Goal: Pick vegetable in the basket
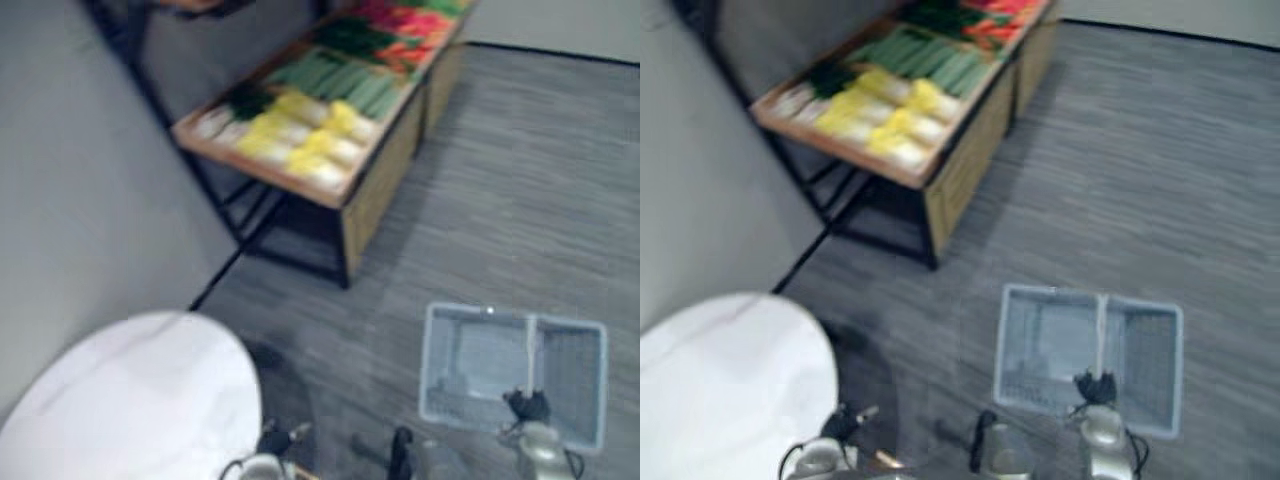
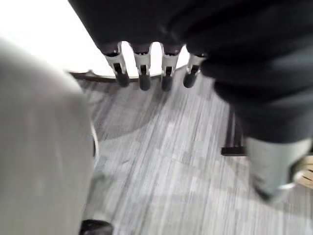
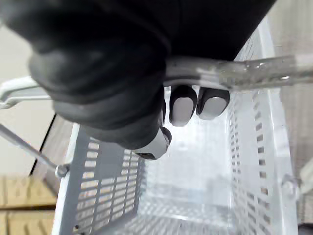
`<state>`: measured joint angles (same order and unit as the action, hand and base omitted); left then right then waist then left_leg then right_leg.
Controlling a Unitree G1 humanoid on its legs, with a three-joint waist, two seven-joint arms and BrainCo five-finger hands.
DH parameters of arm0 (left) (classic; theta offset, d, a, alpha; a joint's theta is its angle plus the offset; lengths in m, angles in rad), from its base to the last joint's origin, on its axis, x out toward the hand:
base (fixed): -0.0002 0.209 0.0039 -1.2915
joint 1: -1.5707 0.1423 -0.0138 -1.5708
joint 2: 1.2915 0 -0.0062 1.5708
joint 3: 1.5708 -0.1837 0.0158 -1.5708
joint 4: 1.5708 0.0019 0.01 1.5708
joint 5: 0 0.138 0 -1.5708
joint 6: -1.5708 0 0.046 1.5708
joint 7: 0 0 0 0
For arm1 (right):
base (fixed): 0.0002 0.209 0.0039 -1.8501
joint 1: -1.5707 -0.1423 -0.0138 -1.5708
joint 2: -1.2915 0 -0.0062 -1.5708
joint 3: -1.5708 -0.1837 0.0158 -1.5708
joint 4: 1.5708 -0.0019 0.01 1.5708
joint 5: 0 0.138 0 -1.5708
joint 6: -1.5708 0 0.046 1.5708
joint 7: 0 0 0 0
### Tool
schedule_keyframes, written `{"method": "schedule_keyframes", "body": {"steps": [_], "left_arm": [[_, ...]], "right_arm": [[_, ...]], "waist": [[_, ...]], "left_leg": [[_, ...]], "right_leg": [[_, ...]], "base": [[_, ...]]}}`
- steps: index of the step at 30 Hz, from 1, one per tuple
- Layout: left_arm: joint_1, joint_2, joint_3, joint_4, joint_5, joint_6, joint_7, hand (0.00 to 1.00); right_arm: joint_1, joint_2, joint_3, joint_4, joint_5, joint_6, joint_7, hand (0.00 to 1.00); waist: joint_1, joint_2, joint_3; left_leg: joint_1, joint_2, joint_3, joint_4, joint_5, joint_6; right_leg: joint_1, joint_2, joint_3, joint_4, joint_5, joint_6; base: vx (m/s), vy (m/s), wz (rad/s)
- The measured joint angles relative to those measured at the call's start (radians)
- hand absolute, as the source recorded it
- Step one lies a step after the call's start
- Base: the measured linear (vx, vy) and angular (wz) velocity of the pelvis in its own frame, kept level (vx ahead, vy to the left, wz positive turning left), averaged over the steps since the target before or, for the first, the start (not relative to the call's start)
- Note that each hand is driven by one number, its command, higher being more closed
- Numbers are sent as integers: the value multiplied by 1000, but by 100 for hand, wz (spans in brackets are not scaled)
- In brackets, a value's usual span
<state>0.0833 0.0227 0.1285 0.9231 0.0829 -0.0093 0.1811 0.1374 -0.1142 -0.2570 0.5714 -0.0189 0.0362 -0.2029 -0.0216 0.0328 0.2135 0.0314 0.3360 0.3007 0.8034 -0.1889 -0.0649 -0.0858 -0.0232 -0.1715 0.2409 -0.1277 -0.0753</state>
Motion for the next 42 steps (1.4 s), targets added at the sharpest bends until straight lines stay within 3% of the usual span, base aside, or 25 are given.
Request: {"method": "schedule_keyframes", "body": {"steps": [3,6,7,8,9,10,13,16,18,19,20,21,23,24,26,27,28,29,30,33,35,37,39,40,42], "left_arm": [[5,-4,17,-5,-10,-8,16,0],[0,-19,46,-9,-42,-12,22,0],[-2,-26,45,-8,-41,-12,29,0],[0,-33,47,-6,-43,-11,33,0],[-2,-31,44,-3,-42,-10,34,0],[-10,-17,35,-4,-40,-12,33,0],[-22,-19,36,-1,-39,-11,30,0],[-15,-6,52,6,-42,-13,29,0],[-14,9,35,27,-40,-6,29,0],[-8,26,12,28,-40,-1,28,0],[-7,33,-3,27,-39,-1,28,0],[0,42,-8,28,-39,0,27,0],[-10,53,-6,33,-39,8,27,0],[-10,60,-5,34,-38,12,27,0],[-10,67,-2,35,-37,12,27,0],[-10,69,-2,35,-35,12,27,0],[-10,79,3,34,-24,11,24,0],[-9,74,8,39,-15,11,19,0],[-23,49,6,66,7,9,9,0],[-38,45,22,85,20,-5,9,0],[-35,37,48,90,20,-9,10,0],[-19,35,63,92,19,-10,10,0],[3,24,95,62,7,-18,11,0],[6,24,98,62,3,-21,12,0],[16,21,110,54,-3,-24,18,0]], "right_arm": [[16,-5,-23,103,-1,2,-10,100],[14,-15,-96,183,-2,3,-23,100],[20,-36,-96,216,-5,7,-27,100],[30,-54,-100,252,-14,15,-28,100],[44,-48,-99,268,-15,18,-28,100],[53,-37,-101,280,-15,21,-29,100],[57,-25,-128,352,-26,33,-26,100],[71,-19,-154,395,-65,53,-4,100],[64,-12,-181,395,-82,53,5,100],[73,6,-211,395,-83,53,7,100],[80,18,-218,396,-84,53,6,100],[83,23,-222,396,-80,53,7,100],[68,21,-251,397,-80,53,8,100],[60,20,-253,397,-80,52,7,100],[40,24,-244,396,-79,49,8,100],[39,27,-244,395,-79,46,8,100],[43,37,-245,394,-79,45,5,100],[44,40,-248,398,-79,45,3,100],[9,35,-258,412,-80,45,-6,100],[-38,52,-263,412,-78,38,-3,100],[-41,49,-249,409,-79,32,1,100],[-47,45,-238,410,-79,29,3,100],[-37,21,-200,409,-78,30,1,100],[-34,12,-192,410,-78,30,0,100],[-37,-17,-163,410,-79,31,-7,100]], "waist": [[4,7,2],[4,11,2],[5,31,2],[17,49,5],[21,64,-8],[23,41,-6],[22,16,-6],[37,-39,-9],[24,-48,-3],[7,-50,-5],[-5,-56,-10],[-10,-73,-10],[-10,-65,-12],[-15,-53,-7],[-27,-50,-4],[-30,-54,-5],[-31,-75,-7],[-33,-74,-4],[-30,-32,5],[-32,-27,13],[-28,-12,10],[-31,-3,12],[-22,11,30],[-18,20,35],[1,31,41]], "left_leg": [[-72,-70,-63,-93,-32,5],[-154,-184,-193,-414,-29,-22],[-160,-201,-225,-558,-15,-48],[-145,-198,-238,-587,61,-65],[-137,-194,-220,-590,72,-61],[-136,-196,-193,-580,71,-59],[-145,-238,-170,-533,30,12],[-43,-305,-119,-594,-16,40],[34,-313,-122,-611,-39,45],[93,-314,-139,-618,-58,55],[132,-316,-151,-630,-70,60],[167,-314,-164,-644,-80,60],[223,-284,-180,-686,-79,59],[246,-245,-178,-695,-79,59],[269,-196,-173,-694,-78,57],[277,-188,-170,-694,-79,56],[299,-185,-154,-695,-79,11],[322,-167,-139,-698,-89,-36],[324,-132,-116,-705,-89,-71],[365,-130,-120,-741,14,-110],[334,-97,-132,-650,20,-113],[243,-63,-179,-446,48,-151],[79,0,-228,-76,201,-138],[42,12,-226,12,184,-129],[-87,-1,-168,178,59,-89]], "right_leg": [[58,33,115,-26,-4,6],[62,49,262,-38,-7,13],[72,67,303,-47,-11,19],[98,92,344,-66,-12,25],[113,88,348,-72,-7,41],[108,65,338,-65,-20,59],[111,16,347,-55,-69,103],[72,-43,354,152,-164,187],[6,-58,287,400,-142,281],[-43,-98,214,576,-90,351],[-75,-133,154,677,-92,344],[-123,-176,86,751,-120,298],[-185,-205,-17,748,-168,212],[-214,-192,-71,669,-189,173],[-234,-167,-97,427,-161,168],[-234,-162,-89,313,-113,160],[-203,-162,-56,43,60,144],[-160,-150,-79,-21,241,105],[-163,-111,-96,14,207,90],[-198,-120,-86,201,58,78],[-172,-107,-108,202,13,74],[-117,-85,-131,161,-13,77],[17,-41,-149,45,-23,72],[55,-32,-149,18,-23,71],[165,-31,-135,-65,-27,66]], "base": [[211,97,-169],[236,213,-158],[284,303,-150],[322,298,-148],[338,240,-108],[310,244,-52],[236,208,-9],[367,148,-18],[307,91,-2],[360,56,43],[445,14,51],[389,-40,38],[464,-126,26],[468,-176,21],[391,-202,24],[472,-277,31],[536,-330,29],[617,-362,13],[553,-325,3],[378,-223,8],[327,-200,21],[233,-196,24],[345,-166,17],[323,-78,4],[306,-31,-12]]}}
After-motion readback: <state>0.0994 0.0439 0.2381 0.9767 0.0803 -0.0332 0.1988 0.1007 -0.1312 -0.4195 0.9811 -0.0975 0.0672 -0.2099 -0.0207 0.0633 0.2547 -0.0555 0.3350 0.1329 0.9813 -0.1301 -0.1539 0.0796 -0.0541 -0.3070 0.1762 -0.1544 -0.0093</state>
